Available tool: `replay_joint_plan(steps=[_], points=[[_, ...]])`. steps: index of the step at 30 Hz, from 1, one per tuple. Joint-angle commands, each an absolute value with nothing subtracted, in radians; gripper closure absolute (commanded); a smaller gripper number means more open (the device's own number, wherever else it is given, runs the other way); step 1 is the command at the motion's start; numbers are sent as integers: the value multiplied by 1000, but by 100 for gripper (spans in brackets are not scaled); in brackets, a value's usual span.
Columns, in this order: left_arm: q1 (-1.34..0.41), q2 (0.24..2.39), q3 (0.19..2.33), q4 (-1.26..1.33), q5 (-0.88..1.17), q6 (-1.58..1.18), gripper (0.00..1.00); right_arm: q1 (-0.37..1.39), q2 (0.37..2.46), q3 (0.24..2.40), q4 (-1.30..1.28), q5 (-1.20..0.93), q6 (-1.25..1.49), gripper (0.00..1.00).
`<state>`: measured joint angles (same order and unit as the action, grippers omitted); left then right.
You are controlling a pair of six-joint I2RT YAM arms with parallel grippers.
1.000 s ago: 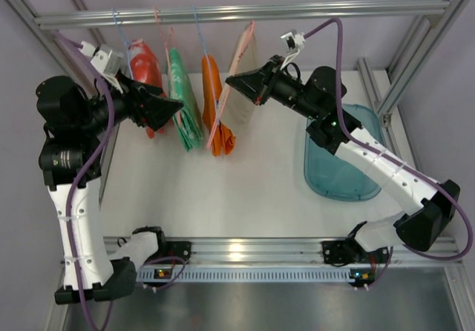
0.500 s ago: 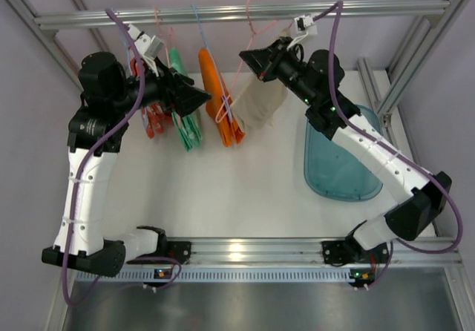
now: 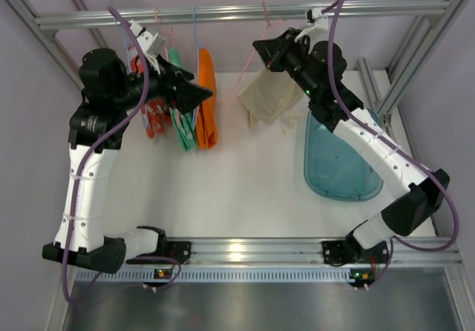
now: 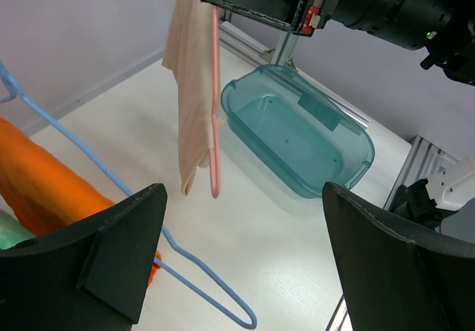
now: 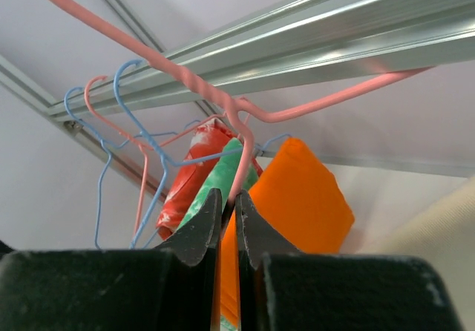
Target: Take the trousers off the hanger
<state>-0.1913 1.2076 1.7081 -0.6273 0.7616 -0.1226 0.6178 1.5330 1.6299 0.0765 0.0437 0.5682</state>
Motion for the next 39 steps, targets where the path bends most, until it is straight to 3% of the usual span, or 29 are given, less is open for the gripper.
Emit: replay_joint_plan(steps=[1,6,16,24,28,35,36,39], points=[[-207,1261,1781,-561,801,-83,8,589,1378,1638,284,6,532,100],[-253,1344,1876,-561,862,-83,8,584,1278,1534,295,-107,554,100],[-518,1483,1940,-560,905,-152,10,525,1137,1405,305,-288,615,100],[-612,1534,1882,-349,985,-469,17,523,1089,1348,310,-340,623,100],[-614,1516,1769,-79,988,-656,25,522,1077,1328,324,-386,624,100],[-626,1529,1695,69,993,-817,43,522,1086,1324,354,-413,652,100],[-627,1528,1687,107,994,-836,53,523,1086,1325,359,-417,653,100],[-629,1525,1649,193,988,-919,68,522,1089,1321,364,-429,658,100]])
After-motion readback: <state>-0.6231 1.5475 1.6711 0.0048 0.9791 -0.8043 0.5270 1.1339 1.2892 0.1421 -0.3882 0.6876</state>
